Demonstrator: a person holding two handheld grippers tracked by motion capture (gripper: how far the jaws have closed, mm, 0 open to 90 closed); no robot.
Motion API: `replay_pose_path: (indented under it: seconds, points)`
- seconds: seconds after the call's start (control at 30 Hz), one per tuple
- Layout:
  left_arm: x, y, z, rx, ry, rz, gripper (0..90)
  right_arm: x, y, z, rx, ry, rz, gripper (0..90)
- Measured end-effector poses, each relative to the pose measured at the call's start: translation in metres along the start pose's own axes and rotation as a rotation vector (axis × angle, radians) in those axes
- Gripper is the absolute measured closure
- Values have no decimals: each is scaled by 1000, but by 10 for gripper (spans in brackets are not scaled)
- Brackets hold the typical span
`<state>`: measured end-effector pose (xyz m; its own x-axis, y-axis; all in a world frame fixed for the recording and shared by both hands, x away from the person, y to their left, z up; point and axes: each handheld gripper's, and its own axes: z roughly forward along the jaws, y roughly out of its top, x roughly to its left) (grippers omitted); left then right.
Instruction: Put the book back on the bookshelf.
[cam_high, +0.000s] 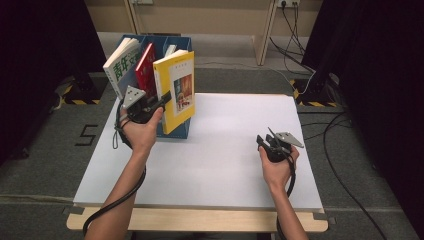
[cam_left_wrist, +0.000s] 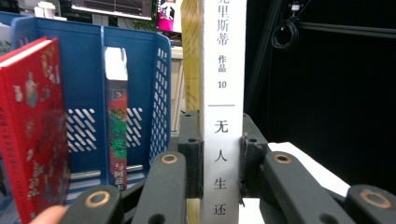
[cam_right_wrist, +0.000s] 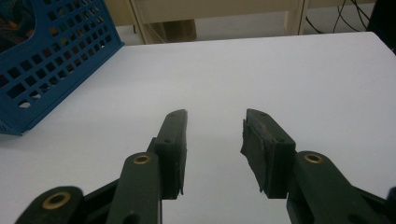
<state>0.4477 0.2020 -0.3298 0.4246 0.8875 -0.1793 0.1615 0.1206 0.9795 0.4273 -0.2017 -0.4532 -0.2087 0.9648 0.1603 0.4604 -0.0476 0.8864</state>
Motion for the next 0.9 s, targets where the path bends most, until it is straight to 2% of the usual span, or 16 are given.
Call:
replay_pose_path:
  seconds: [0.3,0.43,0.67,0.9]
  points:
    - [4,5,-4,-15,43,19,758,-2,-8,2,9,-10,-13,599]
    - [8,6,-3,-28,77,27,758,-2,-11,3,20,-12,-12,599]
    - [10,5,4,-33,121,30,758,-3,-10,1,19,-14,-17,599]
    - [10,4,14,-25,140,40,758,-2,-11,2,15,-12,-19,599]
